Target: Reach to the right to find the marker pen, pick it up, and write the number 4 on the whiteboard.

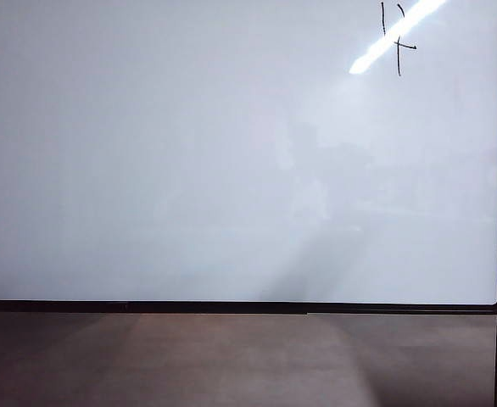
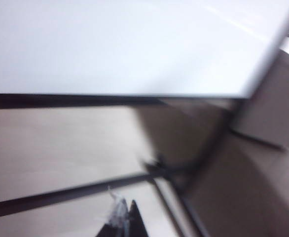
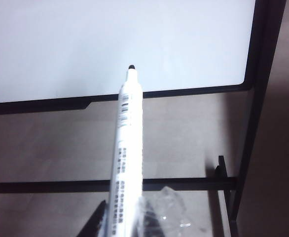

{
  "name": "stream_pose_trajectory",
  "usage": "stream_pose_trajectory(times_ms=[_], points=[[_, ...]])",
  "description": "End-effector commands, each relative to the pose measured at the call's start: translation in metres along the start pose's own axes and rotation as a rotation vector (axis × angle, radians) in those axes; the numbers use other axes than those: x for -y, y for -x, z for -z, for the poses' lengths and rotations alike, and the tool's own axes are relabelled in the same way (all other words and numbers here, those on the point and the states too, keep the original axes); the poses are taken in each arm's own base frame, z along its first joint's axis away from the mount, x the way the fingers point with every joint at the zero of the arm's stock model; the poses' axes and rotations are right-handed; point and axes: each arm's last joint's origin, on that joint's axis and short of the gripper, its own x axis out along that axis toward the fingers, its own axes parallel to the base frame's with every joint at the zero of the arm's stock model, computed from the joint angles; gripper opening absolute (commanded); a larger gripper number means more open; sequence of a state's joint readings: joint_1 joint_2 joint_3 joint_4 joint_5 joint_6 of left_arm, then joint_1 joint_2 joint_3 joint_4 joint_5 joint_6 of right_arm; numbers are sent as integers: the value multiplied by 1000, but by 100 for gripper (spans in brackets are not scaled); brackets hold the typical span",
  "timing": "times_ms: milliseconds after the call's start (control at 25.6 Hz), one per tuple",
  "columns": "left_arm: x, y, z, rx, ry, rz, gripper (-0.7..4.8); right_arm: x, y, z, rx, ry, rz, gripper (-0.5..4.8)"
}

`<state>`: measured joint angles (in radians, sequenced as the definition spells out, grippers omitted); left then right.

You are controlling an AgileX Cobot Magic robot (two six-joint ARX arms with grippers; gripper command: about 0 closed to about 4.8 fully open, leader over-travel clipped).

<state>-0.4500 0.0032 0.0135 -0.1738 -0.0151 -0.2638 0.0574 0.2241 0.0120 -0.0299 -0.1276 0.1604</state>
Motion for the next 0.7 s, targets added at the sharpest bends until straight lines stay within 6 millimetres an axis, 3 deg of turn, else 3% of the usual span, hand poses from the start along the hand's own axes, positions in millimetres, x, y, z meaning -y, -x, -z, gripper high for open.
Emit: stream_pose_trajectory(times_ms=[39,312,703], points=[[-17,1,-2,30,32,-176,-5,-2,3,-3,40,7,-7,-5],[-50,13,-8,130,95,-547,-5,-6,17,-20,265,37,-60,-5],[-51,14,-8,130,98,-549,-5,4,16,-15,248,21,42,-5]])
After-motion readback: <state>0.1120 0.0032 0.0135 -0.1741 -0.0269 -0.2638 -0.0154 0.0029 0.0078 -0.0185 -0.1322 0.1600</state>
